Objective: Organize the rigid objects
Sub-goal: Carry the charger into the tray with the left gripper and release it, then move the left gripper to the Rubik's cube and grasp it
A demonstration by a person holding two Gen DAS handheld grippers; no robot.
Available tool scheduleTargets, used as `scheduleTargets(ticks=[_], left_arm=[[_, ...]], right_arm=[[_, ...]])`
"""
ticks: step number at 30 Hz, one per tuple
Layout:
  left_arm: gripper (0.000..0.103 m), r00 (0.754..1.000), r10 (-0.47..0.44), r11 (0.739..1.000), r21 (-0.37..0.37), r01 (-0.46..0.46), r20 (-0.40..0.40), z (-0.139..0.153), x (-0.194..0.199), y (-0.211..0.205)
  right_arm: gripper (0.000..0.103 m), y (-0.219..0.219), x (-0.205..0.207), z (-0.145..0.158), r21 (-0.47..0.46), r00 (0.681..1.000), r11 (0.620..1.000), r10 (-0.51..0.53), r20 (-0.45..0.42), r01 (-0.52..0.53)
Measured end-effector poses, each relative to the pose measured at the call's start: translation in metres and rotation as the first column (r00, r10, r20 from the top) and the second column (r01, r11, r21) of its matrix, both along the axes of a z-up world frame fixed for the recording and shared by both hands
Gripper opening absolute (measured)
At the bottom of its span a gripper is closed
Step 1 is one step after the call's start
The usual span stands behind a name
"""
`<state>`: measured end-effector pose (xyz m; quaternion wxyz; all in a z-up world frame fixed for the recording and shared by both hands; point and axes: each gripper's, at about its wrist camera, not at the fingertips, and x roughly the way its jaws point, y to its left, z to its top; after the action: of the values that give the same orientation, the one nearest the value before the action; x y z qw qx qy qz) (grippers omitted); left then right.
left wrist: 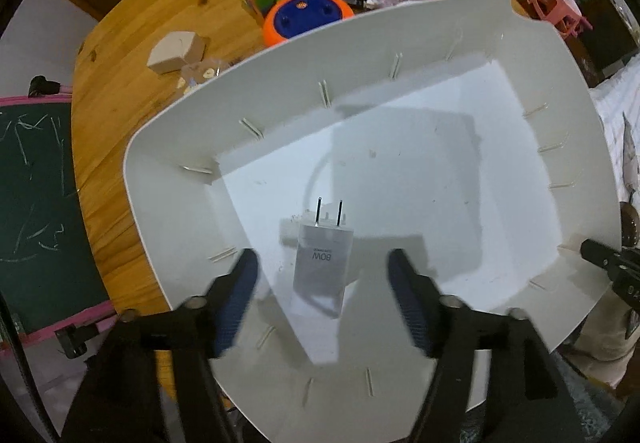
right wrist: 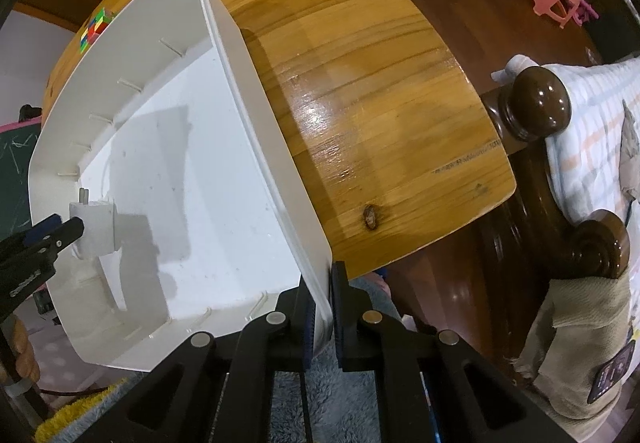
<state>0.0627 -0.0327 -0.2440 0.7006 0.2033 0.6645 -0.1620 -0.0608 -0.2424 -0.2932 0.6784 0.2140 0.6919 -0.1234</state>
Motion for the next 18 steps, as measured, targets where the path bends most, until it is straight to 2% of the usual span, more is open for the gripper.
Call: scheduleTargets(ticks=[5, 12, 18], left_arm=[[0.086, 1.000, 0.003, 1.000, -0.016, -0.002, 0.007, 0.007, -0.005, 0.004], [0.088, 0.998, 0.055, 0.995, -0.077, -0.056, -0.012, 0.019, -0.004, 0.004], [0.088, 0.995, 0.100, 0.984, -0.146, -0.097, 0.007, 0.038, -0.001, 0.013]], right_arm=[[0.007, -0.003, -0.001, -0.001, 0.005, 1.000, 1.000, -0.002, 0.002, 0.002], [0.007, -0.002, -0.002, -0.001, 0.008, 1.000, 1.000, 0.003, 0.002, -0.003], [0.007, -0.001, -0.003, -0.001, 0.007, 1.000, 1.000, 0.002, 0.000, -0.002]])
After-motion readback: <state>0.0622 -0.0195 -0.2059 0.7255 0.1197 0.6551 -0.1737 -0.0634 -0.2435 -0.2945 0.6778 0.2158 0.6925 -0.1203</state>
